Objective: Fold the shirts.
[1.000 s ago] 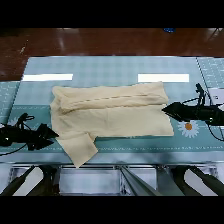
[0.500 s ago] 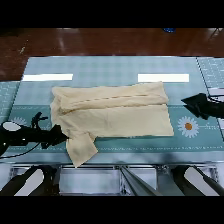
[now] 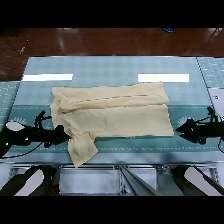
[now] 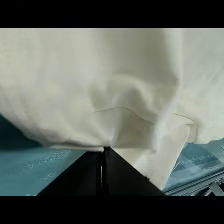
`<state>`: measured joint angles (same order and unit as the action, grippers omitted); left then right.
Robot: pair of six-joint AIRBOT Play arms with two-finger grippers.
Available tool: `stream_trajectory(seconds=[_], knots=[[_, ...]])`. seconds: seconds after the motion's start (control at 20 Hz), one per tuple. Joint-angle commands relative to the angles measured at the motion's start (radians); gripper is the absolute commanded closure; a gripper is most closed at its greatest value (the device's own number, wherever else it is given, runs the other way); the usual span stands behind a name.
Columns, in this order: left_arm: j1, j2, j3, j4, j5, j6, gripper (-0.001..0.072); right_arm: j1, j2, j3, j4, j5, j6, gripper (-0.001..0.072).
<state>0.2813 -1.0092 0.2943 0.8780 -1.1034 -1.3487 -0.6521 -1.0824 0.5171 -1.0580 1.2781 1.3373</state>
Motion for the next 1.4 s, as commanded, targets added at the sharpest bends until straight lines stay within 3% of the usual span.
stream_trajectory(seconds=[0.0,0.2,0.35,0.5,0.7,0.95,1.05,1.35], knots=[[-0.001,0.001,0.000,-0.012,0.005,0.002,0.0685,0.081,-0.077,-0.016,-0.016,-0.007,0.012,0.0301],[-0.002,0.001,0.001,-0.053,0.004,0.003,0.0685,0.174,-0.137,0.007,0.140,-0.149,-0.021,0.0319],[-0.001,0.001,0.067,-0.056,0.002,0.020,0.0686,0.221,-0.142,0.096,0.234,-0.140,-0.108,0.0693],[-0.001,0.001,0.242,-0.056,-0.041,0.020,0.0686,0.225,-0.142,0.257,0.196,-0.032,-0.125,0.0693],[-0.002,-0.060,0.473,-0.056,-0.006,0.003,0.0687,0.233,-0.180,0.444,0.180,-0.035,-0.103,0.0693],[-0.046,-0.349,0.738,-0.056,-0.004,-0.018,0.0687,0.344,-0.368,0.622,0.288,-0.109,-0.093,0.0693],[-0.064,-0.462,0.840,-0.056,-0.005,-0.056,0.0687,0.360,-0.444,0.699,0.290,-0.158,-0.040,0.0693],[-0.063,-0.694,1.114,-0.008,-0.053,-0.127,0.0687,0.360,-0.628,0.925,0.292,-0.120,0.033,0.0693]])
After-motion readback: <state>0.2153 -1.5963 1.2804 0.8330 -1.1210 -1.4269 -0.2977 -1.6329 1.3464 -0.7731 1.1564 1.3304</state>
